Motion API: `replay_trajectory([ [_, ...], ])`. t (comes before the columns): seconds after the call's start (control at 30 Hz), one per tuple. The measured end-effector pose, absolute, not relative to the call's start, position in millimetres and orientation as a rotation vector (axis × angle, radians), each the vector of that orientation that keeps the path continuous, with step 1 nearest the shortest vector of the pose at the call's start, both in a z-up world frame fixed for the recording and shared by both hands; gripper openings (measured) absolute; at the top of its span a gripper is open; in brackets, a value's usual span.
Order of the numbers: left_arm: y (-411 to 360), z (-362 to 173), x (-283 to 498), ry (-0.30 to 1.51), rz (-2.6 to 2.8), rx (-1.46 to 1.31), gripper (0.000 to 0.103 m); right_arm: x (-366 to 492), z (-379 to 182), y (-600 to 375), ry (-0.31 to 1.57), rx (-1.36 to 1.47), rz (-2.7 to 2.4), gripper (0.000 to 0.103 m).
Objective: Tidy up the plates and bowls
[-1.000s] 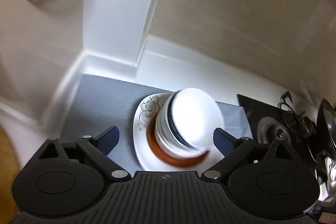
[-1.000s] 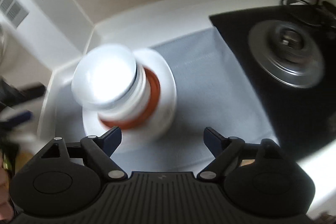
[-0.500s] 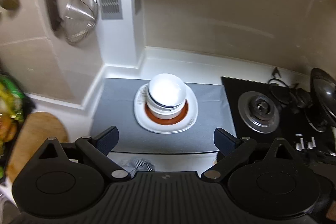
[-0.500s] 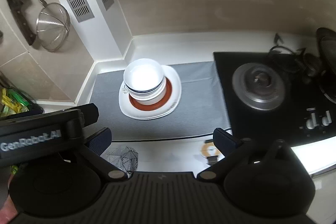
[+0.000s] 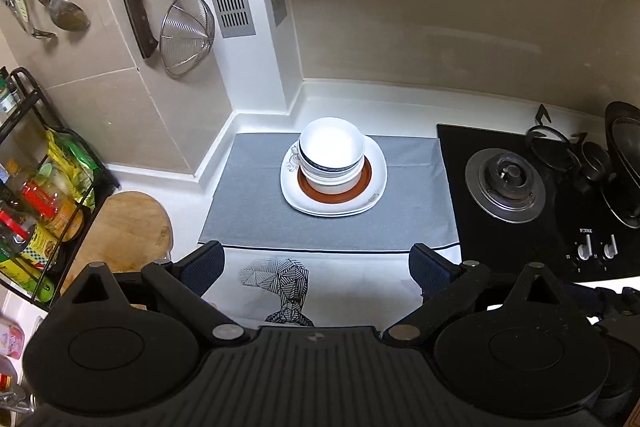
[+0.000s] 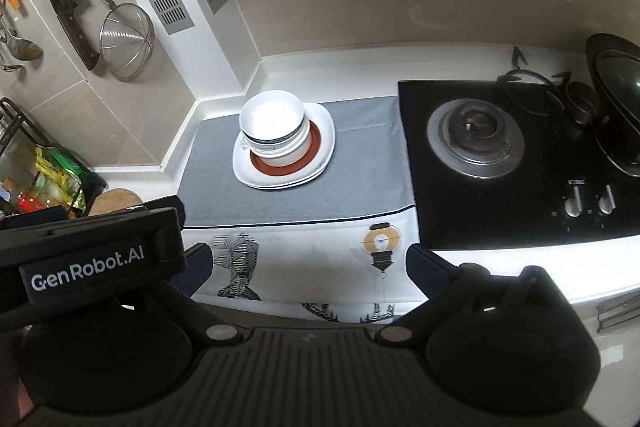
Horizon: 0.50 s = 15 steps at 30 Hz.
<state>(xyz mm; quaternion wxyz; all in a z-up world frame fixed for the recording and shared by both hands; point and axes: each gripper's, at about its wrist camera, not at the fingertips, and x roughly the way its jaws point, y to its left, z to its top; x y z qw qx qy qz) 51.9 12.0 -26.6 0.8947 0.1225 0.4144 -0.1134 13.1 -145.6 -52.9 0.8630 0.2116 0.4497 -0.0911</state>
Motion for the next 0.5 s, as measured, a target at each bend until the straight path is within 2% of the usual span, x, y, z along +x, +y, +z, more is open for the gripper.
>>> replay_trajectory([
  [0.5,0.1,-27.3,29.6,0.852,-0.224,0.292,0.099,-11.1,-57.2,-157.2,0.929,0.464,-0.177,0.102],
])
